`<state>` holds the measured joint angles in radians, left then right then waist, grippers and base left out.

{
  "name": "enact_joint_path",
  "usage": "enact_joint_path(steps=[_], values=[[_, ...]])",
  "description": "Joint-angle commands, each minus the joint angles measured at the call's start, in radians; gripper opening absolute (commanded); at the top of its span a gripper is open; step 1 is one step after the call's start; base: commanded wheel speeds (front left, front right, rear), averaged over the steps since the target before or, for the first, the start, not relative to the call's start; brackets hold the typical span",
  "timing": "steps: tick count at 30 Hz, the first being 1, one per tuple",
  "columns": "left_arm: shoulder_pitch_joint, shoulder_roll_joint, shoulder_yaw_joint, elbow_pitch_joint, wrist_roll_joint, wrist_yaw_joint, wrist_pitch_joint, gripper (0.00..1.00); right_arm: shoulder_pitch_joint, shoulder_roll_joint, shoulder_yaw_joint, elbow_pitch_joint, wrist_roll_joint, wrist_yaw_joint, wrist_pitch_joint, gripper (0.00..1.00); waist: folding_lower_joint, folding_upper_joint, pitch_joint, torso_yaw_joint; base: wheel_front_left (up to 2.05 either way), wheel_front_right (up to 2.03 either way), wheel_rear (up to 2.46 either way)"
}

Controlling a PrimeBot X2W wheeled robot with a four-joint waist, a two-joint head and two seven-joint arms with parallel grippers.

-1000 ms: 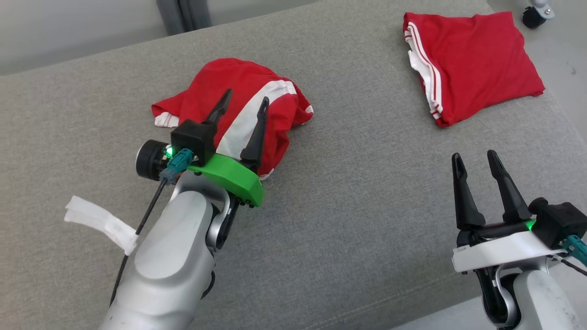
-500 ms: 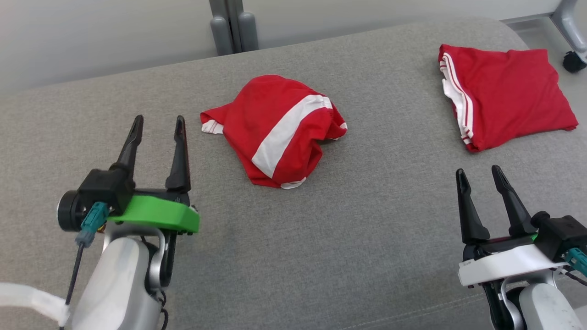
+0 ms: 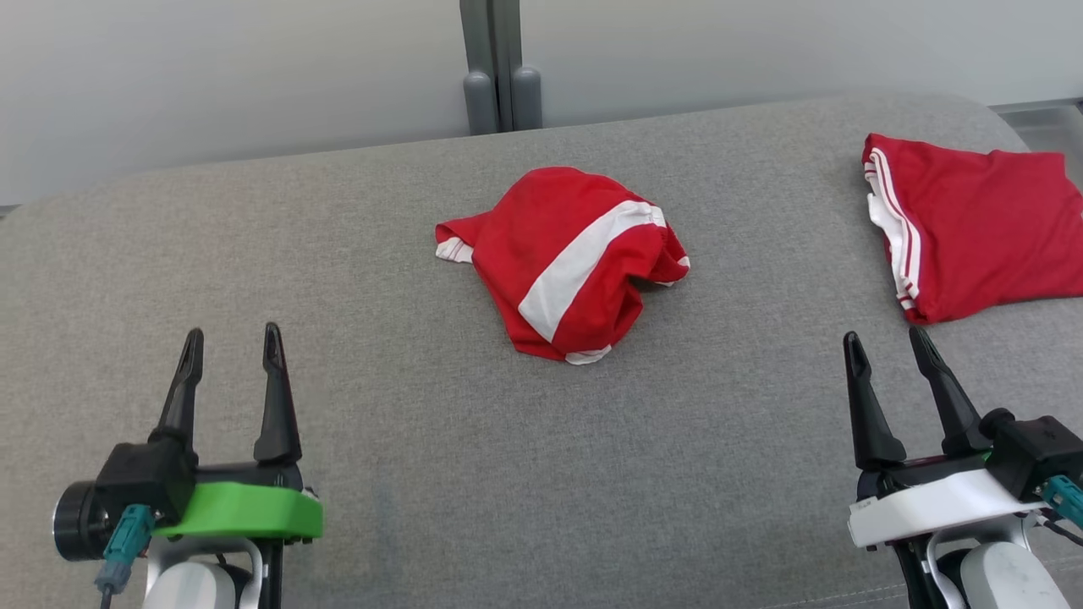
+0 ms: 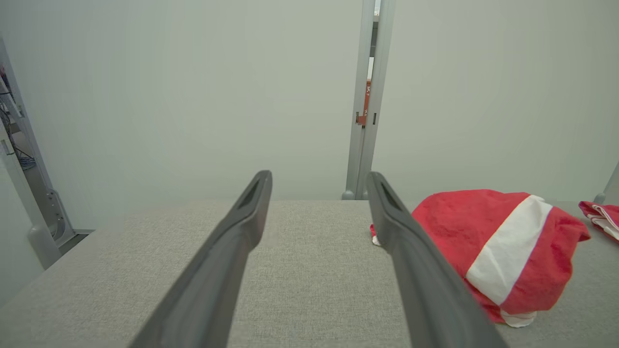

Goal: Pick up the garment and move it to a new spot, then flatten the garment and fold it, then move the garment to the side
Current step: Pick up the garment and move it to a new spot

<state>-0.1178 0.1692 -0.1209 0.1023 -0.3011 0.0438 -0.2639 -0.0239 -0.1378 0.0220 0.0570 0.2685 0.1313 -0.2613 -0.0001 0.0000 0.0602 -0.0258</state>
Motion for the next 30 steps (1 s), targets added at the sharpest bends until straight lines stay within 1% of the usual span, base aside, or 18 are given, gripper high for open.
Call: enact_joint_path(steps=[1,8,19,28,30], values=[[0.033,-0.005,0.009,-0.009,0.009,-0.007,0.0,1.0,0.015,0.004,-0.002,-0.004,-0.009,-0.001,0.002,1.0,0.0001,0.0,-0.015,0.012,0.0,0.0,0.0],[0.125,-0.021,0.043,-0.039,0.025,-0.032,0.0,1.0,0.045,0.01,-0.011,-0.009,-0.007,-0.001,0.008,1.0,0.0001,0.0,-0.039,0.029,0.0,0.0,0.0],[0.196,-0.053,0.066,-0.035,0.061,-0.068,0.0,1.0,0.084,0.023,-0.017,-0.022,-0.018,-0.001,0.023,1.0,0.0001,0.0,-0.062,0.048,0.0,0.0,0.0],[0.216,-0.07,0.073,-0.015,0.103,-0.071,0.0,1.0,0.113,0.031,-0.016,-0.034,-0.02,-0.001,0.033,1.0,0.0001,0.0,-0.073,0.055,0.0,0.0,0.0],[0.219,-0.065,0.069,-0.008,0.123,-0.068,0.0,1.0,0.123,0.033,-0.016,-0.038,-0.023,-0.001,0.036,1.0,0.0001,0.0,-0.075,0.055,0.0,0.0,0.0]])
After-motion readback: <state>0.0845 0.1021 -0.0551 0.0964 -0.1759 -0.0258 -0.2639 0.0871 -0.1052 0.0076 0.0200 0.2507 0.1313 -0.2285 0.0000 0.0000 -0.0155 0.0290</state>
